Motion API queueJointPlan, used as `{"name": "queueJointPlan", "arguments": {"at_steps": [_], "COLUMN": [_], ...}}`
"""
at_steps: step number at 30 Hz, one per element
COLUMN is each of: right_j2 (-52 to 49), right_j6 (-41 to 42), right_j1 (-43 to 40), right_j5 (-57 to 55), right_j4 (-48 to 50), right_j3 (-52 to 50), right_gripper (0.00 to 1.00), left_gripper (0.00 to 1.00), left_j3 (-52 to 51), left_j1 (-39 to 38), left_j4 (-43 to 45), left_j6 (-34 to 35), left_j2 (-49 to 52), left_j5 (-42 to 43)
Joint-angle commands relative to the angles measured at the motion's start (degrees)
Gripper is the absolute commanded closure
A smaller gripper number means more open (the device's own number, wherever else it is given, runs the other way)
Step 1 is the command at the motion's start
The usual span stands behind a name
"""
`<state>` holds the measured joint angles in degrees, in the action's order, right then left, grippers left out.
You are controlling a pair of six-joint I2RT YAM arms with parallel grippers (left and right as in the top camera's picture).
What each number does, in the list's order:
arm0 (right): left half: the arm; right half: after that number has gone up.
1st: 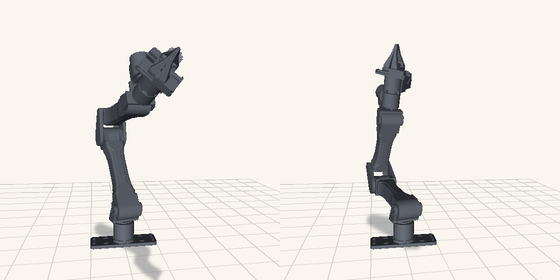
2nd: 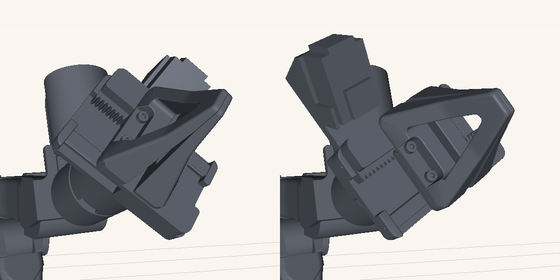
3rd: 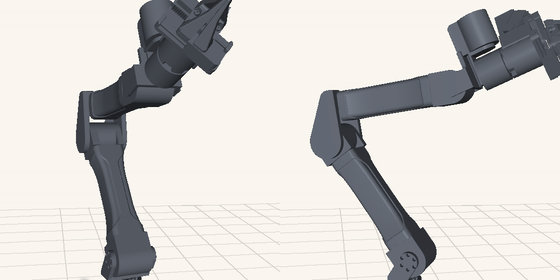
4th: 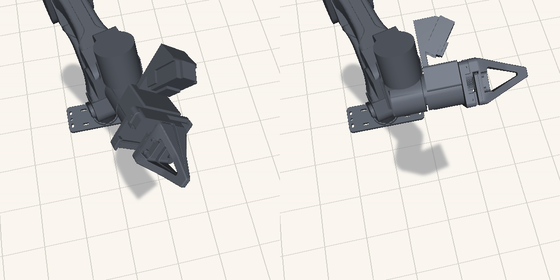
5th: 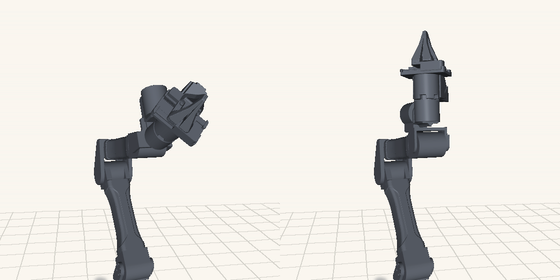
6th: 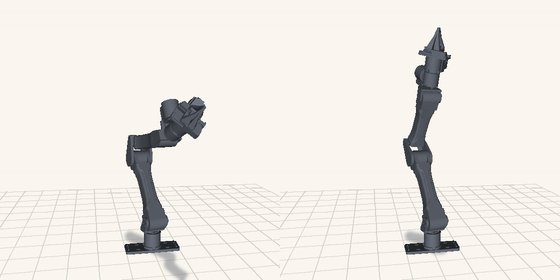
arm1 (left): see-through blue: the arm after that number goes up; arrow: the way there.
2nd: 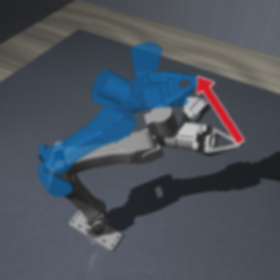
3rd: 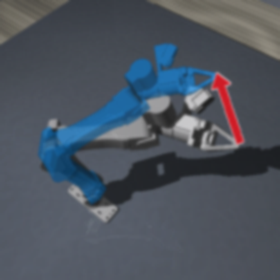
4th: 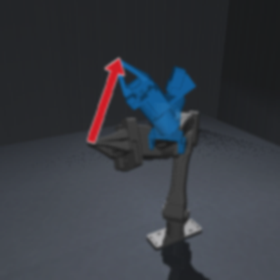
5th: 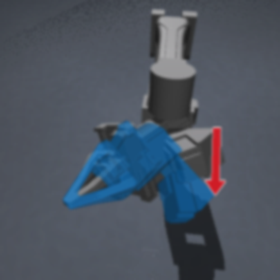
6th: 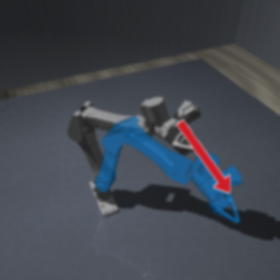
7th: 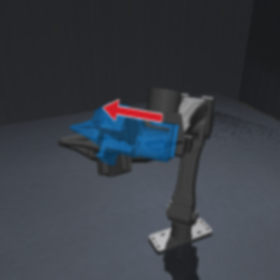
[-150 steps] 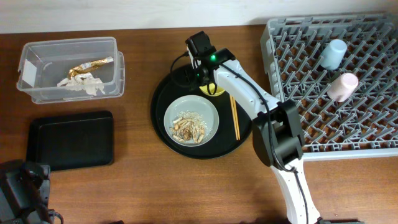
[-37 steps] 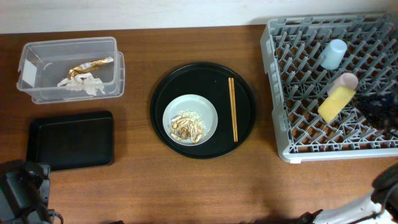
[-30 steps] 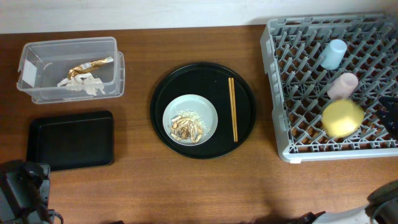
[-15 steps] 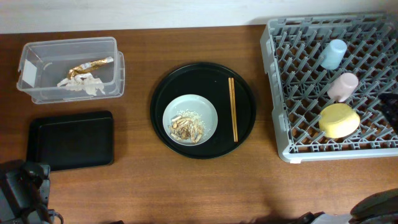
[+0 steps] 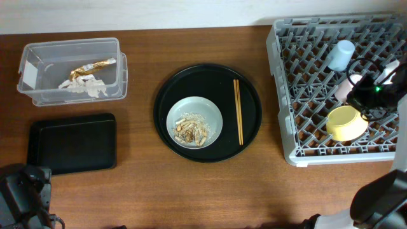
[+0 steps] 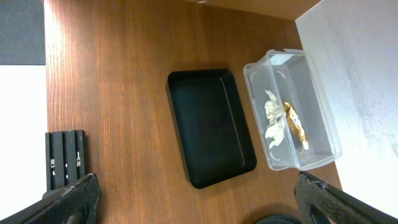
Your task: Sort waste into correct bins and load items into the dishwasher rack
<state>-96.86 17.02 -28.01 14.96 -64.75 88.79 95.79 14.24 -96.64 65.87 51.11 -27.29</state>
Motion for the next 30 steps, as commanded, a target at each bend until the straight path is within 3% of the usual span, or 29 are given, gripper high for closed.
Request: {"name": "queueJointPlan", "arguments": {"at_steps": [1, 9, 22, 27, 30], "right_j2": [-4.1, -5.4, -2.7, 0.3, -0.5], "right_j6": [3.2, 8.0, 13.3, -5.5, -7.9], "right_j1": [0.2, -0.3, -4.2, -1.5, 1.2], "right_j5": [-8.4, -20.5, -19.2, -1.3, -4.0], "right_j4": [-1.5, -4.2, -9.2, -3.0, -2.7], "right_j3": [-0.8, -0.7, -0.7, -0.7, -0.8], "right_gripper": [0.96, 0.96, 0.96, 0.96, 0.93], "left_gripper": [0.01, 0.01, 0.01, 0.01, 0.01], "left_j3": [0.0, 0.0, 0.0, 0.0, 0.0], "left_j1": [0.2, 0.2, 0.2, 0.2, 0.2], "left_j4": [0.0, 0.0, 0.0, 0.0, 0.0], "left_j6": [0.7, 0.7, 0.7, 0.7, 0.7], "left_j2": [0.0, 0.0, 0.0, 0.0, 0.0], "left_j5": [-0.8, -0.8, -0.8, -0.8, -0.8]}}
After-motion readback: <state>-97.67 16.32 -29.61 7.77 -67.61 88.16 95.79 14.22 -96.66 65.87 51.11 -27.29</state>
